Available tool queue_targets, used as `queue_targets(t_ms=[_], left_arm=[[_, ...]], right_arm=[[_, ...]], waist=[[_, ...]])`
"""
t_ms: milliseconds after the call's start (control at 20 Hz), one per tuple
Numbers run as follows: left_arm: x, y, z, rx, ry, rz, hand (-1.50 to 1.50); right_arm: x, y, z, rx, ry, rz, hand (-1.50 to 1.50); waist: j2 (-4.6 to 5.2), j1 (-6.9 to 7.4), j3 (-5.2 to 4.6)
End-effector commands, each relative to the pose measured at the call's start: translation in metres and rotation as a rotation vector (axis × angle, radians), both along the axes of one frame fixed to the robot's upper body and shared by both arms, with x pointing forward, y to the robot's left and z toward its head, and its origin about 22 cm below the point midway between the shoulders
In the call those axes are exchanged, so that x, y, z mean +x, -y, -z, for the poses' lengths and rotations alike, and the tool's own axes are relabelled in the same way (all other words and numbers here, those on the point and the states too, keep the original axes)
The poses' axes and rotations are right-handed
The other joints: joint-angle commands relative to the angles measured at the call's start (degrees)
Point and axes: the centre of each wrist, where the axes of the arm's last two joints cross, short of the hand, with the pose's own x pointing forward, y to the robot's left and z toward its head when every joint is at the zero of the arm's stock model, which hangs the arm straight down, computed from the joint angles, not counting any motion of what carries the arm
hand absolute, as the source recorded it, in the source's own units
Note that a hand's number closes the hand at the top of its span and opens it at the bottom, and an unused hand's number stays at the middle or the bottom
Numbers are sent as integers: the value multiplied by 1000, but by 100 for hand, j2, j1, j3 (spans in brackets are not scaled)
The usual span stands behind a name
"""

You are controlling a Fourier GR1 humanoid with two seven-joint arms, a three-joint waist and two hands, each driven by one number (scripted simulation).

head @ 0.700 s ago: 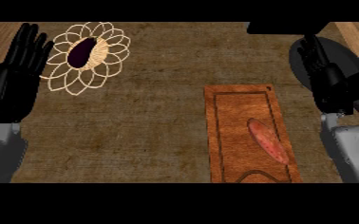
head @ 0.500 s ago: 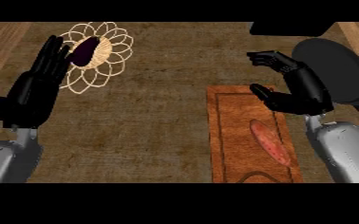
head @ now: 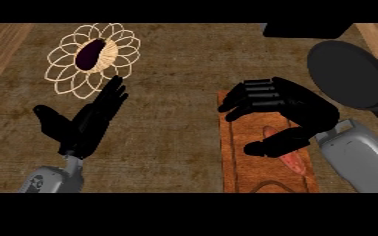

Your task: Pick the sweet potato from the cutting board and place it in the pan

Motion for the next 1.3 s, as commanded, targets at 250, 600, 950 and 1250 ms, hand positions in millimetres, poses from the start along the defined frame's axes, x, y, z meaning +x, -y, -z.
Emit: queue_targets(t_ms=[250, 600, 950, 1250], left_arm=[[-8, 10, 10, -4, -56, 12, 0], [-18, 13, 29, 7, -72, -33, 0], [-17, -8, 28, 13, -59, -30, 0], [3, 20, 5, -7, -64, 5, 0]], right_arm=[[-13, 16, -24, -611, 307, -181, -150], [-57, -6, -33, -1056, 621, -79, -150], [-120, -20, 0, -1404, 704, -47, -150], [-149, -39, 39, -1476, 677, 39, -150]], waist=[[-90, -150, -14], [-149, -348, -24], [-118, -335, -15], [-53, -225, -1]])
